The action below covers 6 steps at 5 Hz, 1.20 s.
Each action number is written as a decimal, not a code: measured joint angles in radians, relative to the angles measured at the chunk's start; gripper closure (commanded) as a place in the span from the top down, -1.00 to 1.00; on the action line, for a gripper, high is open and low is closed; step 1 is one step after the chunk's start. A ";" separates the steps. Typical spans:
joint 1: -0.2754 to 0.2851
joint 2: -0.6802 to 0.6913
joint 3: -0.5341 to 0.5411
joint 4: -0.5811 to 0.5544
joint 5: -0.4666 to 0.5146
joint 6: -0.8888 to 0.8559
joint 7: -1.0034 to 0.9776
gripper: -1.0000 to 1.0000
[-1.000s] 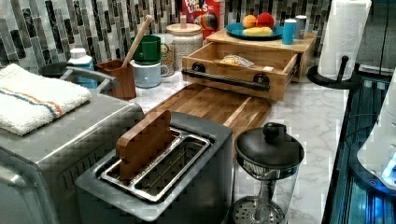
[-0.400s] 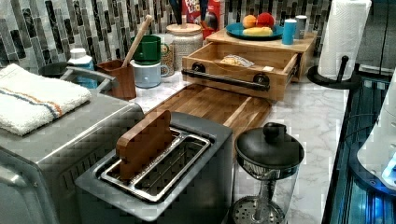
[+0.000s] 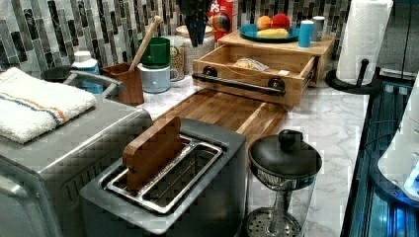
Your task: Close the drawer.
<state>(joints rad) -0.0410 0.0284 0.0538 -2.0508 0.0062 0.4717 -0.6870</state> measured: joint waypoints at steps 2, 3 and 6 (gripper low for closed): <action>-0.013 0.057 -0.006 -0.051 -0.035 0.074 -0.056 -1.00; -0.025 0.099 -0.001 -0.066 -0.034 0.130 -0.093 -1.00; -0.032 0.160 0.009 -0.178 -0.027 0.333 -0.121 -1.00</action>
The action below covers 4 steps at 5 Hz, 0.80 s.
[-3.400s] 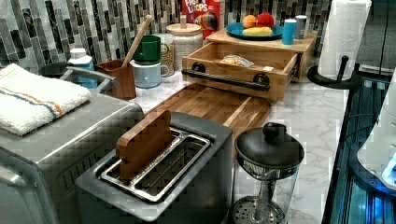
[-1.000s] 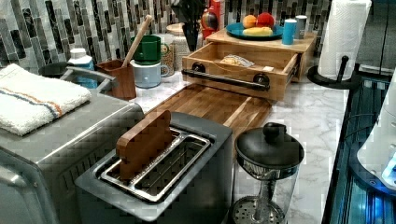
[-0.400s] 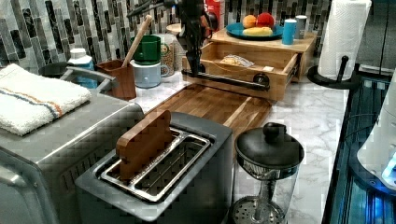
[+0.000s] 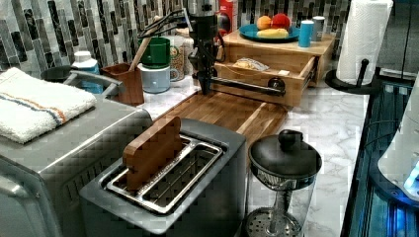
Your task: Close the drawer.
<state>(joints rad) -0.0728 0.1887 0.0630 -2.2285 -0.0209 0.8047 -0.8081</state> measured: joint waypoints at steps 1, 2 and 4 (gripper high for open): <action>-0.006 0.008 -0.004 -0.008 -0.009 -0.008 -0.059 -1.00; -0.021 0.015 -0.019 -0.010 -0.010 -0.008 -0.130 -1.00; -0.068 0.027 -0.066 -0.010 -0.024 -0.004 -0.221 -1.00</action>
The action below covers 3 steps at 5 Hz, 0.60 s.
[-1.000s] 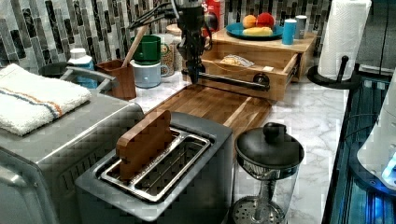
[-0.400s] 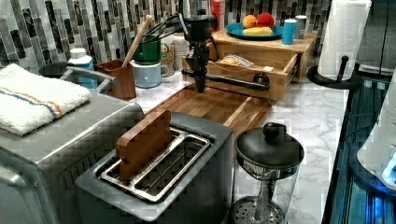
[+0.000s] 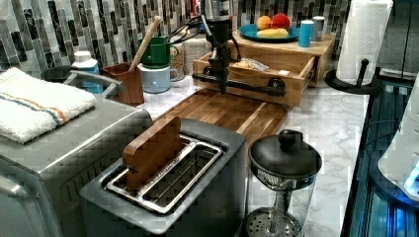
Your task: Close the drawer.
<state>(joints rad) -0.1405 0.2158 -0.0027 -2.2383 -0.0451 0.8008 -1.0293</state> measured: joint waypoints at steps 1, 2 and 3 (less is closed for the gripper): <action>-0.044 0.008 -0.013 0.002 0.009 0.000 -0.048 -1.00; -0.066 0.019 -0.017 0.002 -0.008 -0.001 -0.080 -1.00; -0.076 0.026 -0.021 0.004 -0.010 -0.004 -0.088 -1.00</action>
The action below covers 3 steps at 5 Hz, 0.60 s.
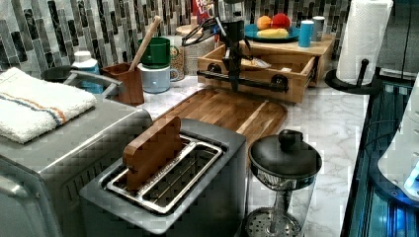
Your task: Close the drawer.
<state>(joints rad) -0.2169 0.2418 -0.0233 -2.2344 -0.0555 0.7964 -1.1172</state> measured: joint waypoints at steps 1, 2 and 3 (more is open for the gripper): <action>-0.003 0.001 -0.021 0.016 0.000 -0.051 -0.047 -1.00; -0.040 0.013 -0.026 0.051 0.018 -0.069 -0.130 -1.00; -0.089 0.052 -0.032 0.104 0.017 -0.070 -0.185 -1.00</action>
<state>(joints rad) -0.3057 0.2937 -0.0556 -2.1309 -0.0384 0.7261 -1.3018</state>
